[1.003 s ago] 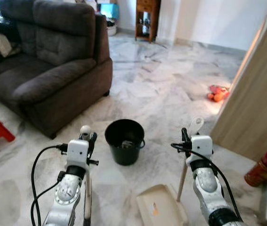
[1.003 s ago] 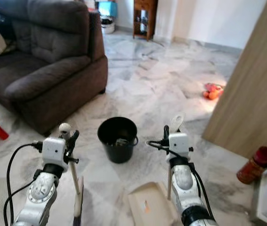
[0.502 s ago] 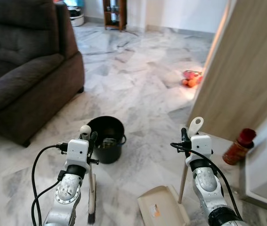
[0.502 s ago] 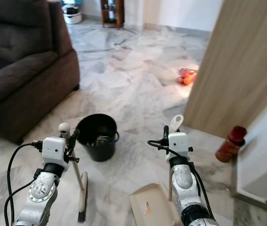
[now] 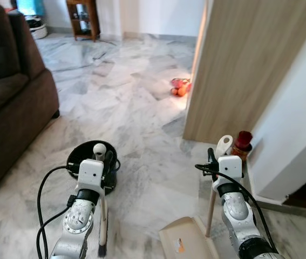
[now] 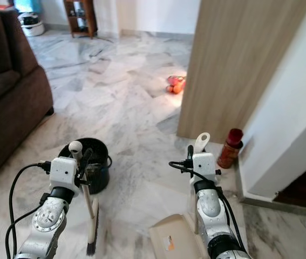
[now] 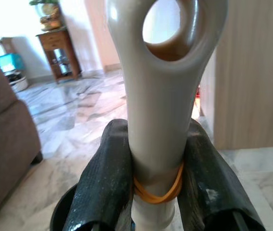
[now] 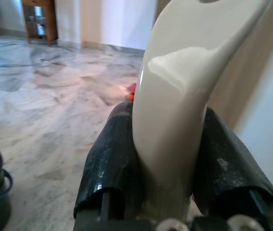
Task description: Sweep floor
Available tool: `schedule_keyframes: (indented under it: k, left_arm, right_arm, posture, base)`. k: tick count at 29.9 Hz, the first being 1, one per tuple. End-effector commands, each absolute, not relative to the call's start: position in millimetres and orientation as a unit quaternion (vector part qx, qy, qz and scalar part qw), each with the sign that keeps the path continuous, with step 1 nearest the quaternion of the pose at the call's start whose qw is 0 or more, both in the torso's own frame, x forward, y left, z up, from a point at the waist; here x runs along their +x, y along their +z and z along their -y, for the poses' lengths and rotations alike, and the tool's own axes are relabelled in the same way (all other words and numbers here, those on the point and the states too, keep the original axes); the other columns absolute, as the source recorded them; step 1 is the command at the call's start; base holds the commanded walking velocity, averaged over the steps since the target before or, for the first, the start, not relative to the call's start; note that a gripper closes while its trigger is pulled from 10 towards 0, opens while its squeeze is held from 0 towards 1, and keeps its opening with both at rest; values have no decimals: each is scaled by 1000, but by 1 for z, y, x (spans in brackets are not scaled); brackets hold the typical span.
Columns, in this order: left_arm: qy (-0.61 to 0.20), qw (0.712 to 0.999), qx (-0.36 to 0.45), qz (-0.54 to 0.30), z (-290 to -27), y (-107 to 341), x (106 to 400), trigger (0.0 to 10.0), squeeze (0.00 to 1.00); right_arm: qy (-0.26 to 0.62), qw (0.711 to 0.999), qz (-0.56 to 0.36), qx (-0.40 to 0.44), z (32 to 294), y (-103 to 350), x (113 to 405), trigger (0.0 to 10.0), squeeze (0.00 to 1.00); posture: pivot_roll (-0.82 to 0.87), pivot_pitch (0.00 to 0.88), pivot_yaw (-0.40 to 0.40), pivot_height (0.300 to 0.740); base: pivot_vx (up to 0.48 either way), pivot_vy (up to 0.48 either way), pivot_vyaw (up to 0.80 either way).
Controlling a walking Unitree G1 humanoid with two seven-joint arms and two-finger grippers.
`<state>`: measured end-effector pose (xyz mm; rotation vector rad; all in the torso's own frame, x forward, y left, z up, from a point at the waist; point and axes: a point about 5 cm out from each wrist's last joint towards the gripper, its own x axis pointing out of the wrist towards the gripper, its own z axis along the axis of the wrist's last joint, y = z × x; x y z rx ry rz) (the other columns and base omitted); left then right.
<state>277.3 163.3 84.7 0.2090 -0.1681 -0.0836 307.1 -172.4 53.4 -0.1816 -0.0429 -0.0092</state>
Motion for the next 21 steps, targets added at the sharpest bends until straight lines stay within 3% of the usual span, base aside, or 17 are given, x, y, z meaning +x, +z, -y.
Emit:
schedule_keyframes:
  k: [1,7,21]
  left_arm:
    - [-41,988,111,98,-164,91,280,10000,0]
    - [-42,987,116,98,-163,92,280,10000,0]
    - [-43,987,119,98,-163,91,281,10000,0]
  right_arm:
    - [-9,995,34,-90,173,61,312,10000,0]
    - [-11,995,33,-90,173,60,312,10000,0]
    - [-12,995,33,-91,174,61,313,10000,0]
  posture:
    - [97,0,11,740]
    - [96,0,12,740]
    - [94,0,12,740]
  base:
    - [0,0,-800]
    - [0,-154,-800]
    - [0,0,-800]
